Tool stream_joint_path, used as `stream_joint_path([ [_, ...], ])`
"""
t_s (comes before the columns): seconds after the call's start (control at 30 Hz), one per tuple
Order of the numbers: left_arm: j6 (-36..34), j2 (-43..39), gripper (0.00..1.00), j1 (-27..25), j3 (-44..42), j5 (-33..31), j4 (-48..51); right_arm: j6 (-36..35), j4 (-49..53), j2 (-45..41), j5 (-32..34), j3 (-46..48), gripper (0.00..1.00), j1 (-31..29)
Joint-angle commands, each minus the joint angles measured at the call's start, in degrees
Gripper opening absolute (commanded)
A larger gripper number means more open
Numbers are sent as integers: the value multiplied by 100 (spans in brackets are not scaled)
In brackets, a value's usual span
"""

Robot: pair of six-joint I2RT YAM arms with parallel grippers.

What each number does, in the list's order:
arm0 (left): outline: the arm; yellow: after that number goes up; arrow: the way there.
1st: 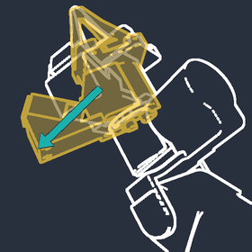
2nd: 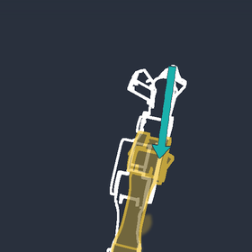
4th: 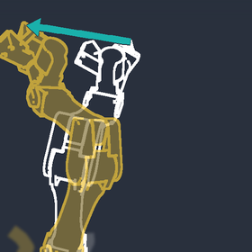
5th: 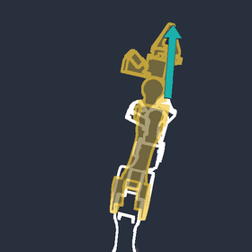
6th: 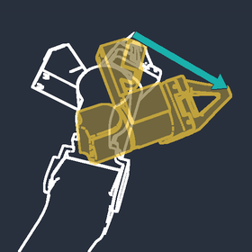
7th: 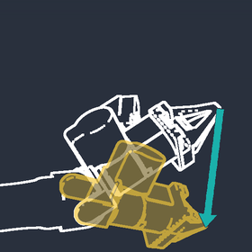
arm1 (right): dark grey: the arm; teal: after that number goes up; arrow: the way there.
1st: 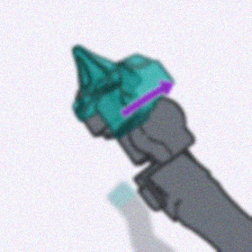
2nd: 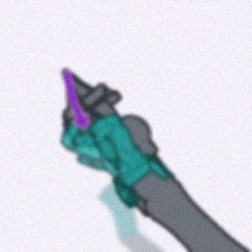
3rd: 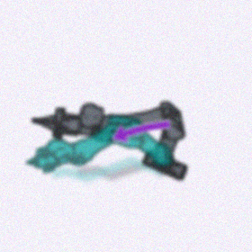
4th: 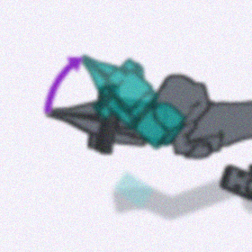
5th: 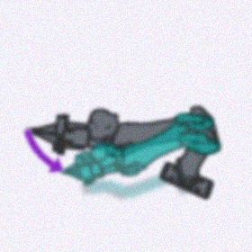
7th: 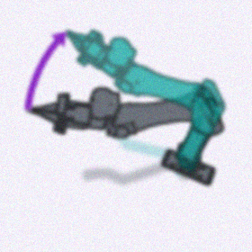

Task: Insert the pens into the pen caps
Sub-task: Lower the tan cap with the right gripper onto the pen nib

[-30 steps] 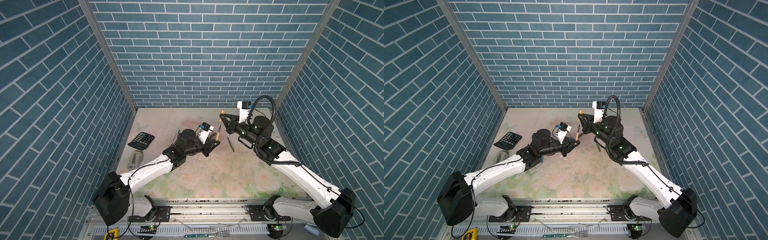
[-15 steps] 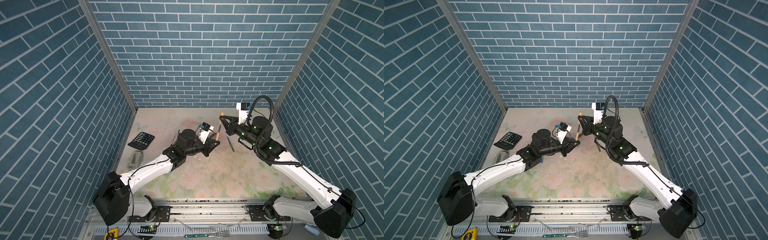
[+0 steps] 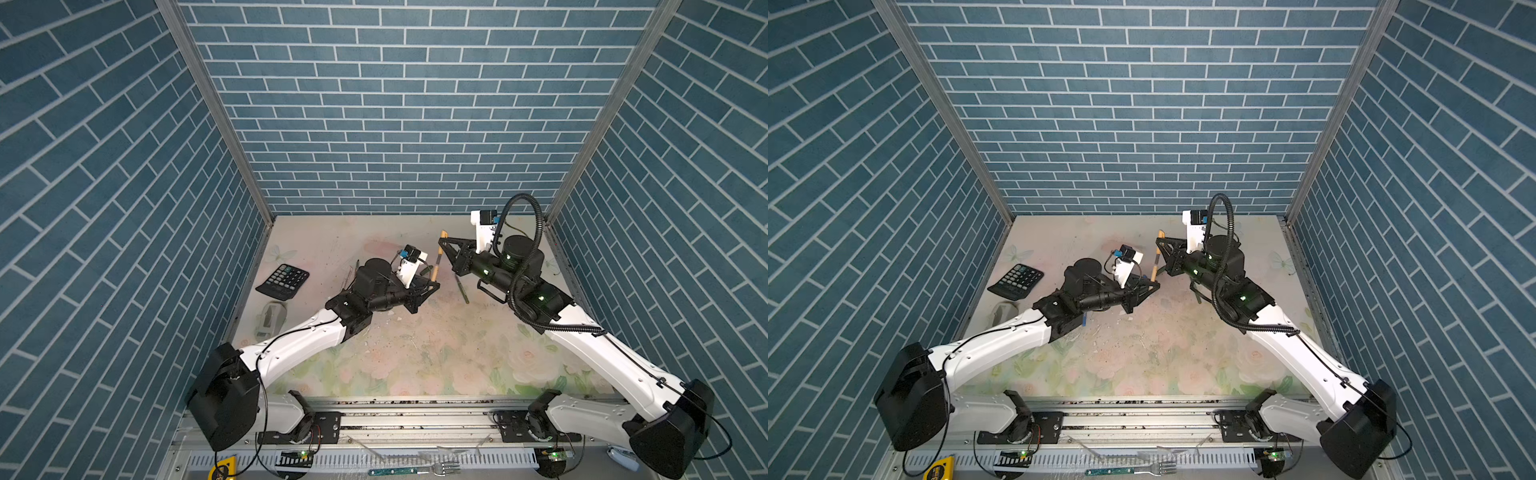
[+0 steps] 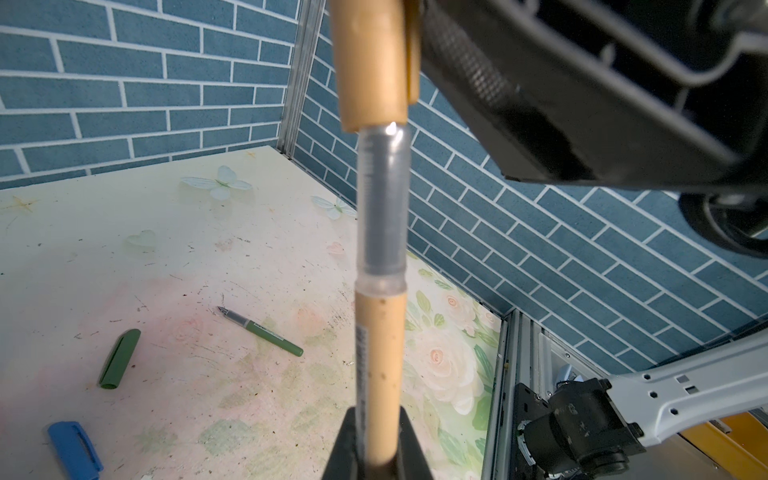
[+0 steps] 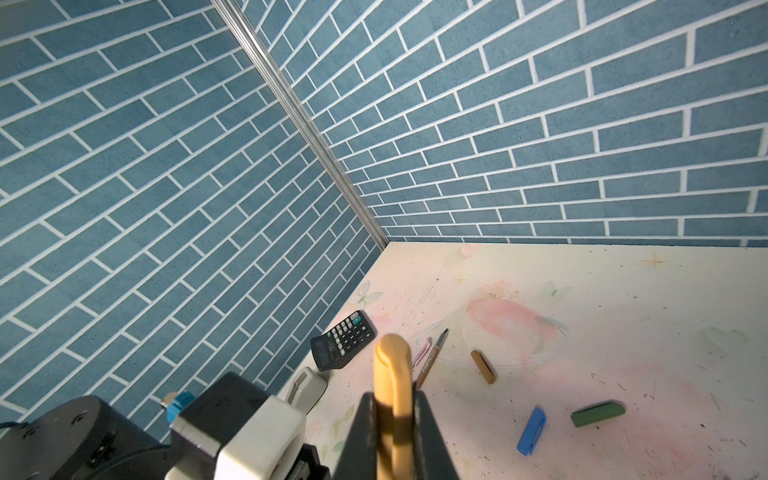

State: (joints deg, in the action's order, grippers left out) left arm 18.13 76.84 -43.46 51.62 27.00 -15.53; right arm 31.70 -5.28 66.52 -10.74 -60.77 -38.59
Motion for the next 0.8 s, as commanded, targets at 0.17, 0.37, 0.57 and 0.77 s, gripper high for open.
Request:
stream_joint_path([
  [0.17, 113, -207, 0, -39, -160, -102, -405, 571, -443, -90, -389, 448, 10, -35],
  [0.37, 189, -276, 0, -39, -228, -149, -532, 629, -608, -78, -481, 635, 11, -57],
  [0.57, 217, -362, 0, -39, -340, -160, -735, 566, -551, -121, -496, 707, 12, -61],
  [0.77, 213, -406, 0, -39, -387, -153, -810, 426, -308, -211, -561, 632, 14, -61],
])
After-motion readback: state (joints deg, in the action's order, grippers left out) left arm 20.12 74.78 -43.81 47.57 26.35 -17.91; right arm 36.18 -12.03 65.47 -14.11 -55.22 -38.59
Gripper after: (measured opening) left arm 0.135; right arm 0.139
